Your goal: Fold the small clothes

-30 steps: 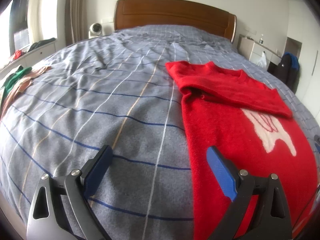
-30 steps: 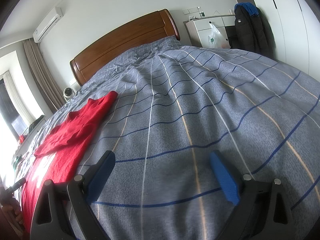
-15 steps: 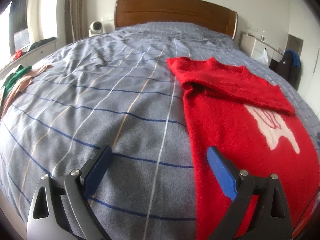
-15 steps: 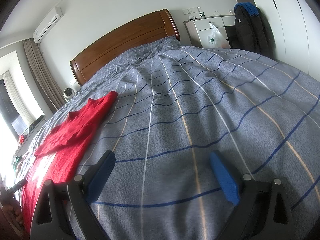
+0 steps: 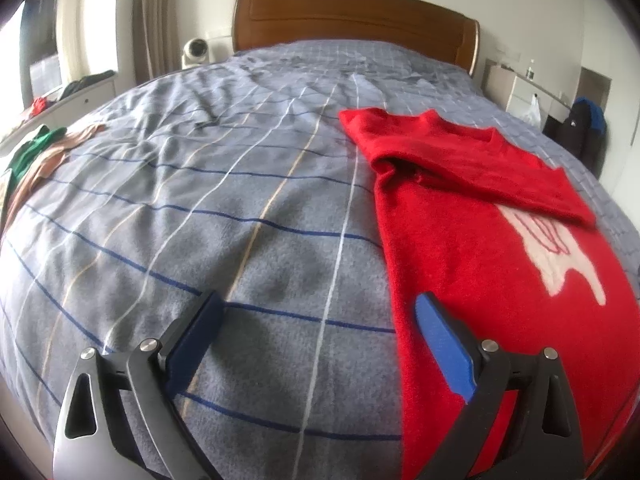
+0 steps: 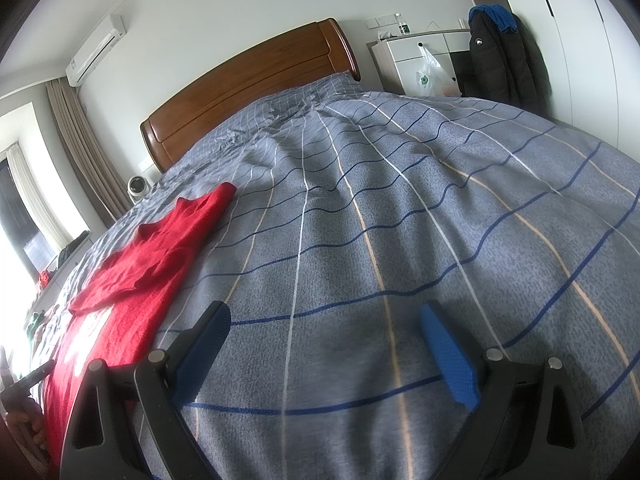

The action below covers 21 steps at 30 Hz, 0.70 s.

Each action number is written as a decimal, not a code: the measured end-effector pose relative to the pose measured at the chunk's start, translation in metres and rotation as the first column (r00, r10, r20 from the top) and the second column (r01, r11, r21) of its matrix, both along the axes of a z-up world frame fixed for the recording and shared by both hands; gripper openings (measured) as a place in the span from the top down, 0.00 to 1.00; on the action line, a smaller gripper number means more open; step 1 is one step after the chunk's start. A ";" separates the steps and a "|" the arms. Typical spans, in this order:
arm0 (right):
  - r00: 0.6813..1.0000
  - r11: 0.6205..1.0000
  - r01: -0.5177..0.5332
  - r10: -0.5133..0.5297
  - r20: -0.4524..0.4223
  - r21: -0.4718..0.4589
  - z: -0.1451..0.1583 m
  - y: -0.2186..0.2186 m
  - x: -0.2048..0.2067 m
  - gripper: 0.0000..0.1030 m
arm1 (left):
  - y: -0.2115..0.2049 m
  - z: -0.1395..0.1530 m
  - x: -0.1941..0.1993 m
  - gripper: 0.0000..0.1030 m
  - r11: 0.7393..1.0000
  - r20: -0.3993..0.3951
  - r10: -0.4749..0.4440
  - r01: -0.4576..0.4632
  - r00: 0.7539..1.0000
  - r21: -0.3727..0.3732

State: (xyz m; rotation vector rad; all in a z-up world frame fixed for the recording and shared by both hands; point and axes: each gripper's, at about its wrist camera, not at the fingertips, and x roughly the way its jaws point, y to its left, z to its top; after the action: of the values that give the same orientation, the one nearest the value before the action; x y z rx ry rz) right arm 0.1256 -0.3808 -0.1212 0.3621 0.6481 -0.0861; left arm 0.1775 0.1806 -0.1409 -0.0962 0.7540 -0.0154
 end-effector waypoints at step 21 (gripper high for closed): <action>0.828 0.831 -0.557 0.556 -0.072 0.007 0.049 0.124 -0.104 0.08 | -0.035 -0.006 -0.108 0.11 0.960 -0.120 -0.267 0.253 0.956 -0.119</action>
State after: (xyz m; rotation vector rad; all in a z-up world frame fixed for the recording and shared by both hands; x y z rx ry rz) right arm 0.0218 -0.2571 -0.0718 0.1433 0.8028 0.4612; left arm 0.0698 0.1457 -0.1471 -0.0954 0.8973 -0.3014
